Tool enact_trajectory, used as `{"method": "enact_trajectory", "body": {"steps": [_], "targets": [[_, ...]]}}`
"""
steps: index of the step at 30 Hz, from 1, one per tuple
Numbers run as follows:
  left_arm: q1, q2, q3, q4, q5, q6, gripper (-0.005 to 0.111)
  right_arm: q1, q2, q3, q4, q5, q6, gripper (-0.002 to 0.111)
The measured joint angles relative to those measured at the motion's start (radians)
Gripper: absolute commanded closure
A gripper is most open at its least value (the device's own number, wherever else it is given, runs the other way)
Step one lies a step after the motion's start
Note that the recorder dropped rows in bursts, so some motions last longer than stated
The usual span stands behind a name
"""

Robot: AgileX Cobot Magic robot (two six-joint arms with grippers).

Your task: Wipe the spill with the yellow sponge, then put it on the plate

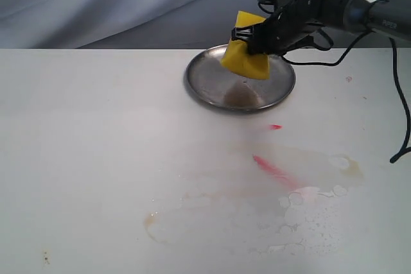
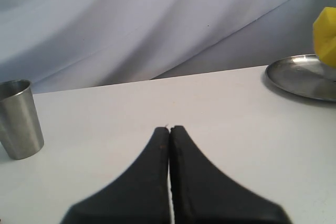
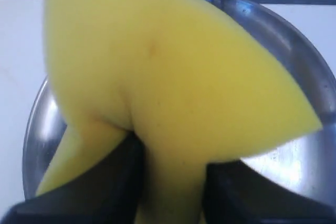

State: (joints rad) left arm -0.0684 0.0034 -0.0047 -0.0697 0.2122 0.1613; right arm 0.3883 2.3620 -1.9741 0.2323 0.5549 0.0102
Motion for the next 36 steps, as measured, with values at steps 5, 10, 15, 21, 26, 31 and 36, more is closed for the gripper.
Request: {"method": "enact_trajectory", "body": {"steps": [5, 10, 15, 21, 26, 31, 36], "targets": [[0.0, 0.0, 0.0, 0.0, 0.0, 0.0, 0.107, 0.0, 0.011, -0.053, 0.002, 0.018, 0.0, 0.018], [0.0, 0.0, 0.0, 0.0, 0.0, 0.0, 0.107, 0.0, 0.011, -0.057, 0.009, 0.083, 0.0, 0.018], [0.0, 0.0, 0.0, 0.0, 0.0, 0.0, 0.107, 0.0, 0.003, -0.057, 0.01, 0.167, 0.0, 0.031], [0.0, 0.0, 0.0, 0.0, 0.0, 0.0, 0.107, 0.0, -0.084, -0.057, -0.023, 0.276, 0.011, 0.074], [0.0, 0.0, 0.0, 0.0, 0.0, 0.0, 0.107, 0.006, -0.203, 0.068, -0.21, 0.322, 0.062, 0.108], [0.0, 0.0, 0.0, 0.0, 0.0, 0.0, 0.107, 0.006, -0.43, 0.42, -0.246, 0.144, 0.099, 0.108], [0.0, 0.0, 0.0, 0.0, 0.0, 0.0, 0.107, 0.006, -0.711, 0.808, -0.182, -0.117, 0.112, 0.108]]}}
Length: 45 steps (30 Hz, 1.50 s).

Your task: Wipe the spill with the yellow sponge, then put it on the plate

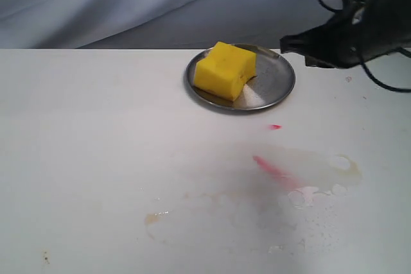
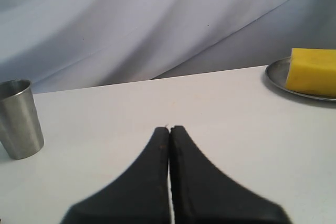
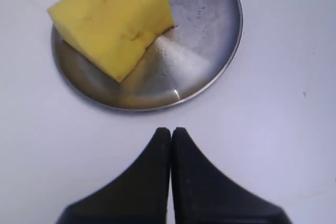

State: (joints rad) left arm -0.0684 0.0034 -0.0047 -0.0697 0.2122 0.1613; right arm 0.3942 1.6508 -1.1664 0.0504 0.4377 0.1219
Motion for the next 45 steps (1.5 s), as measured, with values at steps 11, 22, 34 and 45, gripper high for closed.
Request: {"method": "enact_trajectory", "body": {"steps": [11, 22, 34, 45], "targets": [[0.0, 0.0, 0.0, 0.0, 0.0, 0.0, 0.107, 0.0, -0.535, 0.527, 0.111, -0.181, 0.0, 0.108], [0.0, 0.0, 0.0, 0.0, 0.0, 0.0, 0.107, 0.0, -0.885, 0.786, 0.124, -0.258, 0.0, 0.108], [0.0, 0.0, 0.0, 0.0, 0.0, 0.0, 0.107, -0.128, -1.171, 1.005, 0.146, -0.473, 0.0, 0.108], [0.0, 0.0, 0.0, 0.0, 0.0, 0.0, 0.107, -0.146, -1.362, 1.16, 0.155, -0.61, -0.122, 0.108]]}}
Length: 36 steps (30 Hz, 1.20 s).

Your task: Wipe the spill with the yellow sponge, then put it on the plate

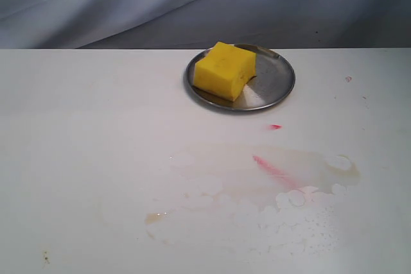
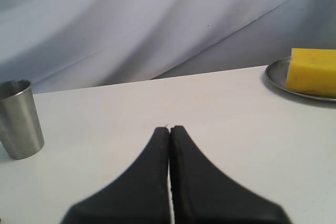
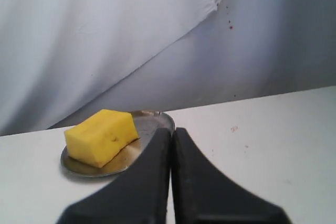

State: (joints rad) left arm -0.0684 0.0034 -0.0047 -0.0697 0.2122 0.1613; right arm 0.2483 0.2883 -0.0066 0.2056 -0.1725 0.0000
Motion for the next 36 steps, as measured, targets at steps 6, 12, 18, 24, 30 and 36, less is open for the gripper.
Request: {"method": "enact_trajectory", "body": {"steps": [6, 12, 18, 24, 30, 36], "targets": [[0.0, 0.0, 0.0, 0.0, 0.0, 0.0, 0.107, -0.033, -0.092, 0.003, -0.026, -0.002, -0.044, 0.108], [0.0, 0.0, 0.0, 0.0, 0.0, 0.0, 0.107, -0.052, -0.183, 0.003, -0.08, 0.008, 0.0, 0.108], [0.0, 0.0, 0.0, 0.0, 0.0, 0.0, 0.107, -0.063, -0.269, 0.003, -0.109, 0.105, 0.15, 0.108], [0.0, 0.0, 0.0, 0.0, 0.0, 0.0, 0.107, -0.08, -0.282, 0.003, -0.082, 0.222, 0.071, 0.108], [0.0, 0.0, 0.0, 0.0, 0.0, 0.0, 0.107, -0.08, -0.282, 0.003, -0.068, 0.237, -0.094, 0.108], [0.0, 0.0, 0.0, 0.0, 0.0, 0.0, 0.107, -0.08, -0.282, 0.003, -0.086, 0.249, -0.076, 0.108]]}}
